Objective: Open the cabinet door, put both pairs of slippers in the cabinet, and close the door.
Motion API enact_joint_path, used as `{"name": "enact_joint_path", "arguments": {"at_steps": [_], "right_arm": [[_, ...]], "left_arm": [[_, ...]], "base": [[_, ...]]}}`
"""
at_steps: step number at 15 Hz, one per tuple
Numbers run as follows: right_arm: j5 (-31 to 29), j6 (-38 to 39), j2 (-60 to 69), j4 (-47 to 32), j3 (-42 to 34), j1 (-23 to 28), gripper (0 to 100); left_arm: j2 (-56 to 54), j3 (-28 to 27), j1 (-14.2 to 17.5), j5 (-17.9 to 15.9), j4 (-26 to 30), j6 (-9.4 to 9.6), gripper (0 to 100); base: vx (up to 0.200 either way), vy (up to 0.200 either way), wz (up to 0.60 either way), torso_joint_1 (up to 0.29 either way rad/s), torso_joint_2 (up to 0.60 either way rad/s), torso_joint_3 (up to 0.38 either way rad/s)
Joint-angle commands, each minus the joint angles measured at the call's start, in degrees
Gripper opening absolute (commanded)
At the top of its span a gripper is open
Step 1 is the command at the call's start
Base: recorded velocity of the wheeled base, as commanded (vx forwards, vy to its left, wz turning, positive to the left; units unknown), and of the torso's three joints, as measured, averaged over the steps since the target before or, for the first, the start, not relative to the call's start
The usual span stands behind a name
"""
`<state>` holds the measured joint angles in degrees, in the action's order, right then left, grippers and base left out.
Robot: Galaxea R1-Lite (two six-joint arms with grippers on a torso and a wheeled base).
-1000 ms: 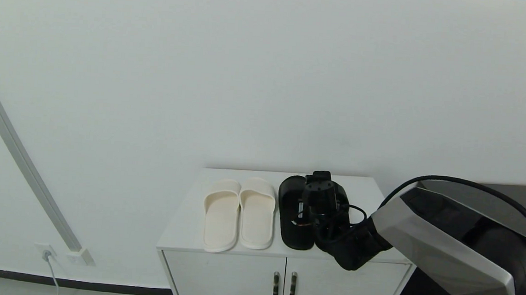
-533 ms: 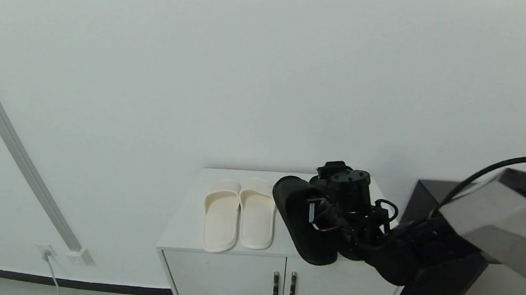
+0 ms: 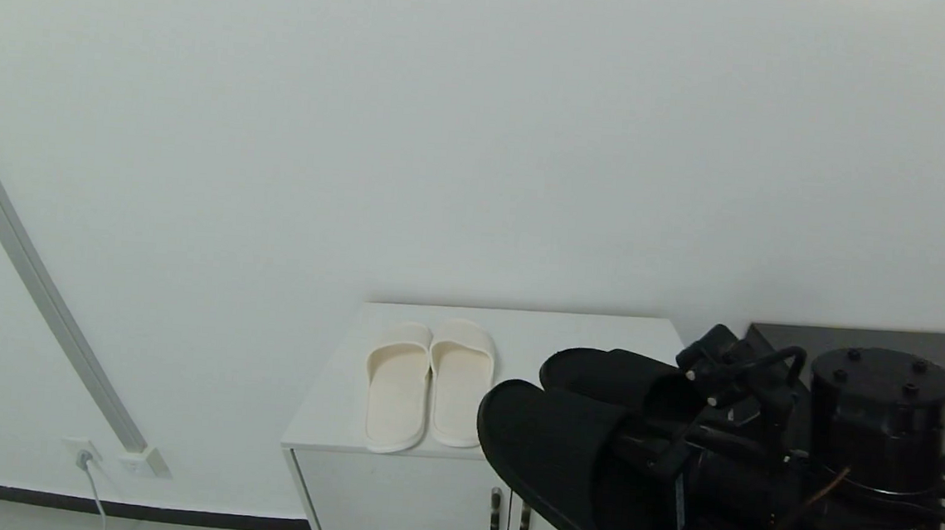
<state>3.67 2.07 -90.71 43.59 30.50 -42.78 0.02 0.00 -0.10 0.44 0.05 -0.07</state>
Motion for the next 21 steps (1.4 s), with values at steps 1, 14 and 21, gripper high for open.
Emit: {"name": "enact_joint_path", "arguments": {"at_steps": [1, 14, 21], "right_arm": [[1.3, -0.1, 2.7, 0.1, -1.6, 0.4, 0], [5.9, -5.0, 0.6, 7.6, -7.3, 0.8, 0], [6.1, -5.1, -0.1, 7.7, -8.4, 1.0, 0]], "left_arm": [[0.1, 0.0, 0.0, 0.1, 0.0, -0.10, 0], [0.1, 0.0, 0.0, 0.0, 0.0, -0.10, 0], [0.0, 0.0, 0.0, 0.1, 0.0, -0.10, 0]], "base": [[0.000, 0.000, 0.00, 0.000, 0.00, 0.000], [-0.123, 0.000, 0.00, 0.002, 0.00, 0.001], [0.000, 0.000, 0.00, 0.000, 0.00, 0.000]]}}
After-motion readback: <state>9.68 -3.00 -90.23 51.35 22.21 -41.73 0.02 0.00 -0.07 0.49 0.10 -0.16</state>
